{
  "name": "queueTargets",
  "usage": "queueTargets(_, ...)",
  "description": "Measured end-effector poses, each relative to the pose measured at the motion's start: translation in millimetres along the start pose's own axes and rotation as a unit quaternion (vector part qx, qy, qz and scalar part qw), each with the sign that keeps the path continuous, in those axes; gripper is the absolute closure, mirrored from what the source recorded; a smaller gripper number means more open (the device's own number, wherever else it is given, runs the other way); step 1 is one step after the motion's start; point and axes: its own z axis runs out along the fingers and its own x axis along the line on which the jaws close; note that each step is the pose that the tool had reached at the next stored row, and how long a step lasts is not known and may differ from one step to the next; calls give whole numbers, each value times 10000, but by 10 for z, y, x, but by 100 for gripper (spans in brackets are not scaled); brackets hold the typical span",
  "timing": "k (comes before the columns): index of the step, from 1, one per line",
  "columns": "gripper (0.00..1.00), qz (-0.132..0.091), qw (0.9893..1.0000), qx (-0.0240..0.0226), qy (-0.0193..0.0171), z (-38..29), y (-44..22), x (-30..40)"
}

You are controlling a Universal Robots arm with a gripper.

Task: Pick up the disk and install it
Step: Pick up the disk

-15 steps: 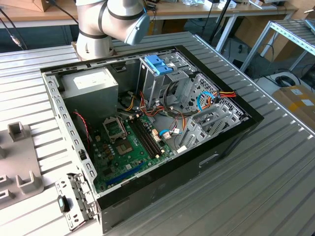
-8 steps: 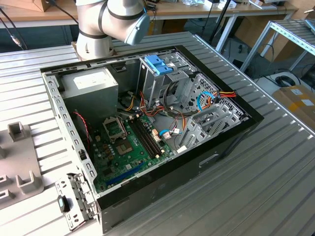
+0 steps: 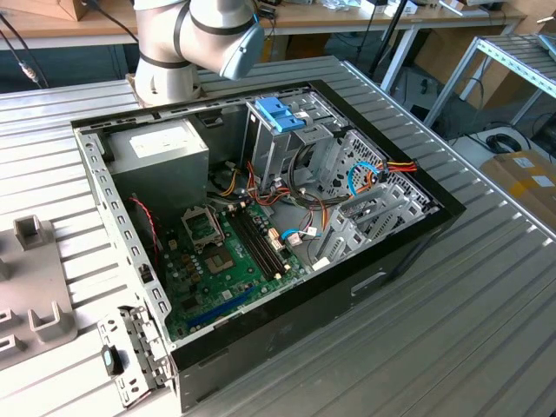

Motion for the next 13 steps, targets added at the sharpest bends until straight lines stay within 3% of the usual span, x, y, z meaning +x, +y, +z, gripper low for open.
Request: queueTargets(13, 63, 0, 10000, 0, 16, 1, -47, -1)
